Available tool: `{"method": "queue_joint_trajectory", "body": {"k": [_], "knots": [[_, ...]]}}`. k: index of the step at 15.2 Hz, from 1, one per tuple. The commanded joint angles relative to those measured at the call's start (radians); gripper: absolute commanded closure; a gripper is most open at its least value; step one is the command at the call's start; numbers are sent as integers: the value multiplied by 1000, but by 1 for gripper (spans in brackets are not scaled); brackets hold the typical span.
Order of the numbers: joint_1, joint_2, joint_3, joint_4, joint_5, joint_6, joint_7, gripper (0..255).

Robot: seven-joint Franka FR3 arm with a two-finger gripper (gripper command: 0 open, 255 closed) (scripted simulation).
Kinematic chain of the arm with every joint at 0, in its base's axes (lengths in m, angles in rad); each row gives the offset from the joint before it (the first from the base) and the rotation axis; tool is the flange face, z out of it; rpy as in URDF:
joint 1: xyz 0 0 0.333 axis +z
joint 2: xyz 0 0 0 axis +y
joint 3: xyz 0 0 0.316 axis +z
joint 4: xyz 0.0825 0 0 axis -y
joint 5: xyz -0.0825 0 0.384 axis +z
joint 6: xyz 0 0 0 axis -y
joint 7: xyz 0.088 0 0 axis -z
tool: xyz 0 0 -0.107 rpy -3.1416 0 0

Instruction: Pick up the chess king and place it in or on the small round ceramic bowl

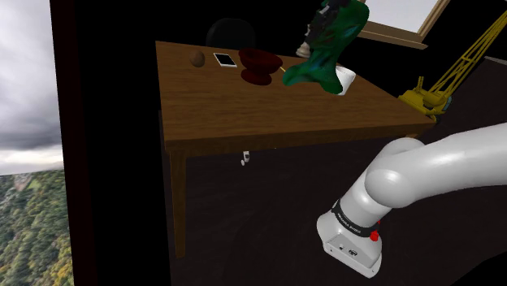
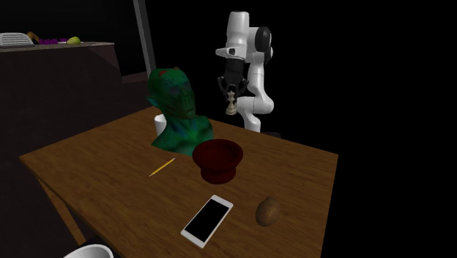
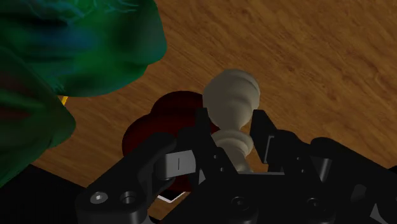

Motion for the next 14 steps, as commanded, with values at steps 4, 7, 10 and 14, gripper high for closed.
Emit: {"method": "queue_joint_trajectory", "body": {"k": [4, 7, 10, 14], "knots": [[19, 200, -27, 156, 21, 46, -17, 255], [29, 321, -40, 264, 41, 58, -27, 255], [36, 444, -53, 386, 67, 57, -41, 255], [36, 602, -68, 546, 105, 52, -60, 255]]}}
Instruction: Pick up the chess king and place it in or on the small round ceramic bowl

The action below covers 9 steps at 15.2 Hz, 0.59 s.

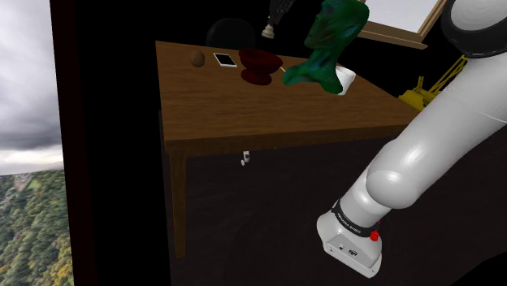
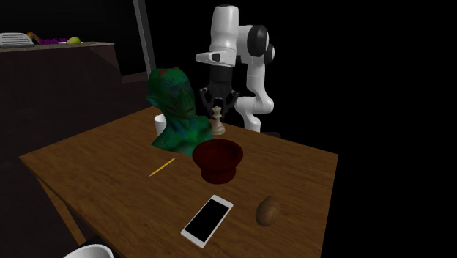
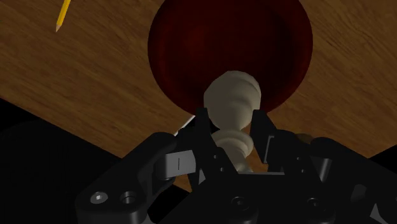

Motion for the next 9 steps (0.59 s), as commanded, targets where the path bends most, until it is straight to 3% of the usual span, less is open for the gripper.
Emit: {"method": "queue_joint_trajectory", "body": {"k": [1, 9], "knots": [[0, 24, -1, 4, 6, 20, -2, 255], [0, 3, 0, -128, 0, 132, 2, 255]]}}
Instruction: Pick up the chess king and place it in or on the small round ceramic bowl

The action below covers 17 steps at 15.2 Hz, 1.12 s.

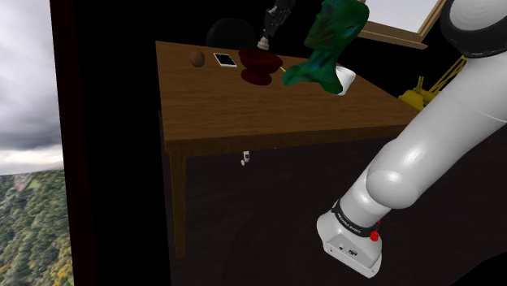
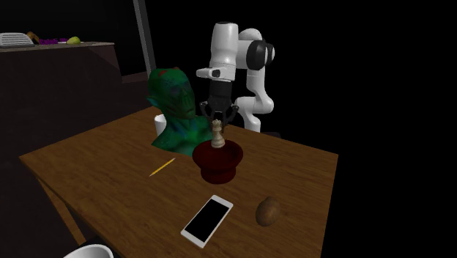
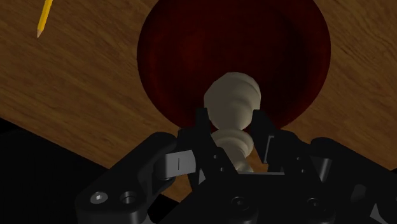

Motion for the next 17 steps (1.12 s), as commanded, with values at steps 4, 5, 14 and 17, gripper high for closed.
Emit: {"method": "queue_joint_trajectory", "body": {"k": [4, 5, 14, 17], "knots": [[-1, -5, -1, -74, -1, 70, 0, 255], [-1, -6, -1, -84, -2, 79, 0, 255], [-1, -6, -1, -84, -2, 79, 0, 0], [-1, -6, -1, -84, -2, 79, 0, 0]]}}
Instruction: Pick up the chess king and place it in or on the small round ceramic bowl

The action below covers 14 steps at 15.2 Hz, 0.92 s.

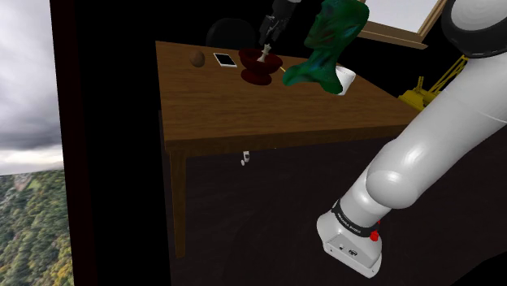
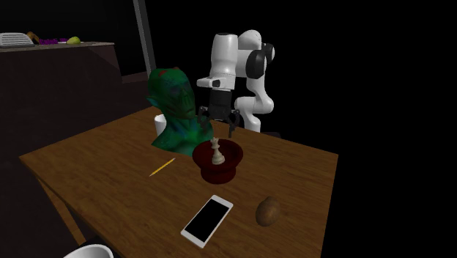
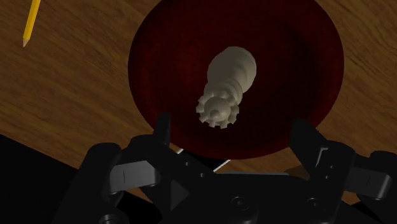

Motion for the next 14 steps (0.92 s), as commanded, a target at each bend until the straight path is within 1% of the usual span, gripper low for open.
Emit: {"method": "queue_joint_trajectory", "body": {"k": [1, 2, 6, 14], "knots": [[0, 0, 0, 0, 0, 0, 0, 0], [0, 0, 0, 0, 0, 0, 0, 0], [2, -36, 5, 82, -9, -117, 6, 0], [2, -36, 5, 82, -9, -117, 6, 0]]}}
